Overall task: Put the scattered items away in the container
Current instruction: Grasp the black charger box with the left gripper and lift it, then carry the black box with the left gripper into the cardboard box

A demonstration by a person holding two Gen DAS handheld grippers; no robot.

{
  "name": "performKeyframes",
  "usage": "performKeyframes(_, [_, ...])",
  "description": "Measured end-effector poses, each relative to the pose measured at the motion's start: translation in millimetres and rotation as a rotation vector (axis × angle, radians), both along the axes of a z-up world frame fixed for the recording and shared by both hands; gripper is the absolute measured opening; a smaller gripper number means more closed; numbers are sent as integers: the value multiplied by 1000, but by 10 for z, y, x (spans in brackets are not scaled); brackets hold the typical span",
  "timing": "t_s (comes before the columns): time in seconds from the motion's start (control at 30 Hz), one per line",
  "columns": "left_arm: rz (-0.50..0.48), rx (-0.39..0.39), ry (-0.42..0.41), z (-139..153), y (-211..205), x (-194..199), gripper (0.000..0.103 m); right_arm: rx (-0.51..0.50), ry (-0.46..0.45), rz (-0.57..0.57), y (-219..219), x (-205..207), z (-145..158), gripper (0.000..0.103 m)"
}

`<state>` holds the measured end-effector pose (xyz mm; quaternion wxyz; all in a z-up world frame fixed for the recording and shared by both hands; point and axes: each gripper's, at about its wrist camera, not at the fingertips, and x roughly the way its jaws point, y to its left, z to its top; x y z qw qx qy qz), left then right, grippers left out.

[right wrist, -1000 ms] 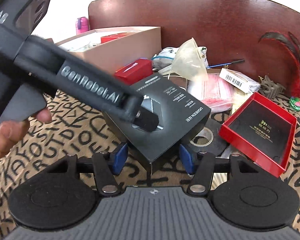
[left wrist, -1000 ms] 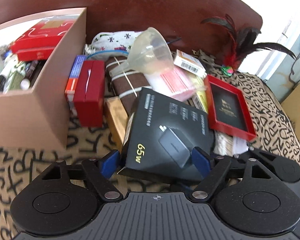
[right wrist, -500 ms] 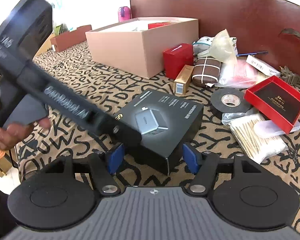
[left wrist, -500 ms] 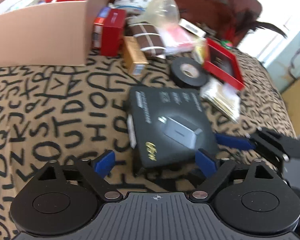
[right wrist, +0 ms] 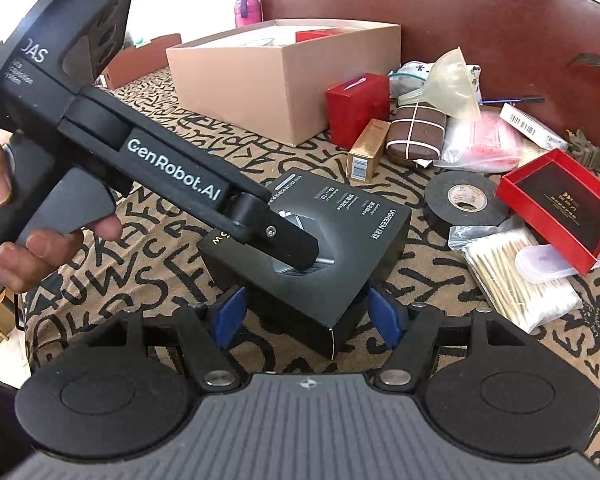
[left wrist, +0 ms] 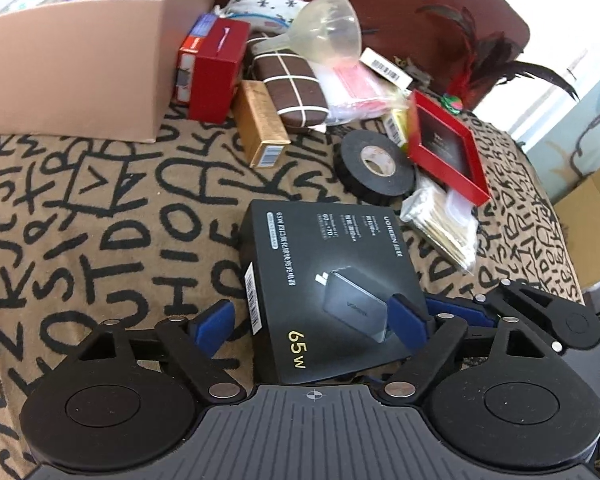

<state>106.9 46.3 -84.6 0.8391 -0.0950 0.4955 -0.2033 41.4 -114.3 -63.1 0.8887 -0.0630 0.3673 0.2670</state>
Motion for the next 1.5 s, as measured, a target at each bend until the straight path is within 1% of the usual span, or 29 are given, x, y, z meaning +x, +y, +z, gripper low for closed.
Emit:
performKeyframes(0.17, [1, -34, 19, -70, 14, 45, 93, -26, 2, 14, 40, 46, -3, 71])
performKeyframes(0.23, [-7, -57, 31, -93, 21, 63, 91, -30, 4, 16, 54, 65, -7, 71])
performKeyframes(0.3, [-14, -56, 22, -93, 27, 54, 88, -33, 7, 17, 60, 74, -4, 71])
performKeyframes(0.43, [-5, -74, 32, -125, 57, 79, 92, -13, 24, 6, 55, 117, -18, 72])
performKeyframes(0.5, [2, -87, 38, -150, 78, 105, 91, -2, 35, -3, 63, 160, -36, 73])
performKeyframes(0.67, [8, -75, 6, -131, 99, 76, 90, -27, 36, -3, 141, 190, -34, 72])
performKeyframes(0.77, [28, -69, -14, -59, 175, -10, 90, -26, 35, 13, 198, 146, 14, 71])
performKeyframes(0.97, [77, -68, -109, 277, 441, -251, 90, -33, -54, 81, 411, -8, 282, 70])
performKeyframes(1.17, [105, -42, -235, 698, 703, -323, 90, 13, -125, 106, 652, 36, 621, 70])
performKeyframes(1.27, [142, -30, -292, 954, 875, -219, 90, 14, -168, 125, 830, 197, 837, 70])
performKeyframes(1.4, [193, 23, -383, 1318, 1090, -37, 90, 23, -224, 152, 1112, 526, 1114, 70])
performKeyframes(1.5, [224, 39, -409, 1538, 1285, 232, 90, 39, -242, 160, 1312, 843, 1300, 70])
